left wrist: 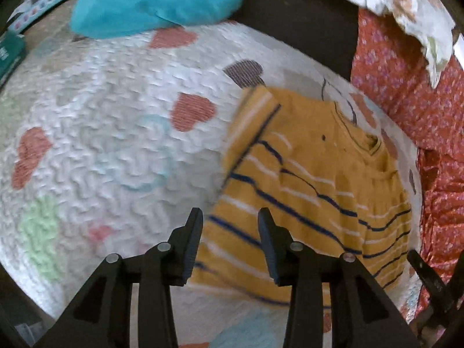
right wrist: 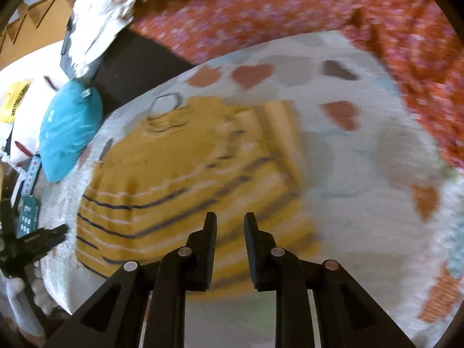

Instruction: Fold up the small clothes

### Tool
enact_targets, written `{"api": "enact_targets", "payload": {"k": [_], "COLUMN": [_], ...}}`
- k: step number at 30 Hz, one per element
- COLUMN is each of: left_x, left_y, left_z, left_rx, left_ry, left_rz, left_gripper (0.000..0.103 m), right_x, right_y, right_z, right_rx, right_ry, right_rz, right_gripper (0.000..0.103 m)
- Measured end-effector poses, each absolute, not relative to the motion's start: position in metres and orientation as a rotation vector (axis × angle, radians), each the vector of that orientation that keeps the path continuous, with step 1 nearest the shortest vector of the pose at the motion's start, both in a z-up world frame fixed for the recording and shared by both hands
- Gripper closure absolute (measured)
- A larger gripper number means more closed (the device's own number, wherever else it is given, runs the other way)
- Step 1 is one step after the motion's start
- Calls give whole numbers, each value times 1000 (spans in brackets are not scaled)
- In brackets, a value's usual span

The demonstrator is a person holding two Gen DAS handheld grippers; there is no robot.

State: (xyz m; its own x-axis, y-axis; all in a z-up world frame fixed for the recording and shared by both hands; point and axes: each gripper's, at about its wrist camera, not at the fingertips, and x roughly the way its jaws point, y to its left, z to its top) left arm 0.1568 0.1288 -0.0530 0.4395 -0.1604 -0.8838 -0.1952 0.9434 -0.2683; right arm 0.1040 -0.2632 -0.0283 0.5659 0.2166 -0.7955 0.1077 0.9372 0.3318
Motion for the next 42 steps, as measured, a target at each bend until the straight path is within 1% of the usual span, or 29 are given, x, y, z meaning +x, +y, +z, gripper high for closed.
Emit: {"api": "enact_targets", "payload": {"k": [3, 5, 7, 10, 13, 14, 15, 17, 18, 19, 20, 21, 22, 25, 28, 30, 33, 35, 36, 39, 40, 42], "left_x": [166, 165, 169, 174, 172, 170, 167, 160, 155, 152, 147, 143, 140, 133, 129, 127, 125, 125, 124, 120, 118, 109], "left_y": [121, 125, 131, 137, 149, 155, 159, 173, 180, 184, 189, 193, 195, 191, 180, 175, 174, 175, 176, 179, 179, 179], "left_z": [-72, -86, -99, -95, -90, -87, -84, -77, -76, -76, -78, -81, -85, -92, -97, -98, -98, -100, -100, -102, -103, -102], "left_rx": [-317, -311, -350, -385, -454, -477, -489, -505, -518, -528, -542, -557, -569, -565, -571, -563, -583, -618, -636, -676, -681, -675], "left_ry": [1148, 1173, 1209, 1211, 1208, 1193, 1180, 1151, 1142, 1142, 1146, 1154, 1161, 1179, 1201, 1202, 1207, 1222, 1223, 1228, 1228, 1223], "left_rz": [13, 16, -4, -32, -50, -50, -44, -22, -11, -6, -3, 3, 11, 5, -35, -37, -54, -69, -75, -92, -93, -89], "left_gripper": [65, 59, 59, 59, 59, 59, 59, 59, 59, 59, 59, 59, 59, 59, 59, 56, 48, 42, 41, 35, 33, 30], "right_x": [138, 157, 172, 189, 190, 190, 189, 188, 187, 188, 191, 194, 199, 215, 234, 250, 265, 273, 275, 281, 282, 283], "right_y": [-236, -232, -237, -257, -265, -262, -257, -239, -228, -214, -197, -181, -162, -103, -49, -20, 8, 22, 27, 44, 49, 63], "right_z": [-42, -52, -62, -73, -69, -63, -56, -36, -25, -15, -6, 0, 4, 2, -12, -26, -48, -60, -64, -71, -72, -75], "right_rx": [352, 340, 315, 360, 396, 373, 350, 318, 314, 310, 302, 292, 281, 248, 199, 193, 171, 121, 97, 21, -5, -101], "right_ry": [1010, 1032, 1045, 1065, 1078, 1085, 1086, 1069, 1062, 1057, 1055, 1058, 1070, 1135, 1203, 1251, 1321, 1350, 1353, 1360, 1363, 1374], "right_rz": [86, 67, 17, -37, -48, -55, -51, 6, 53, 102, 152, 195, 247, 362, 409, 411, 381, 353, 343, 359, 364, 365], "right_gripper": [82, 82, 82, 84, 84, 83, 80, 80, 77, 71, 66, 57, 52, 52, 52, 52, 52, 49, 46, 25, 21, 18]}}
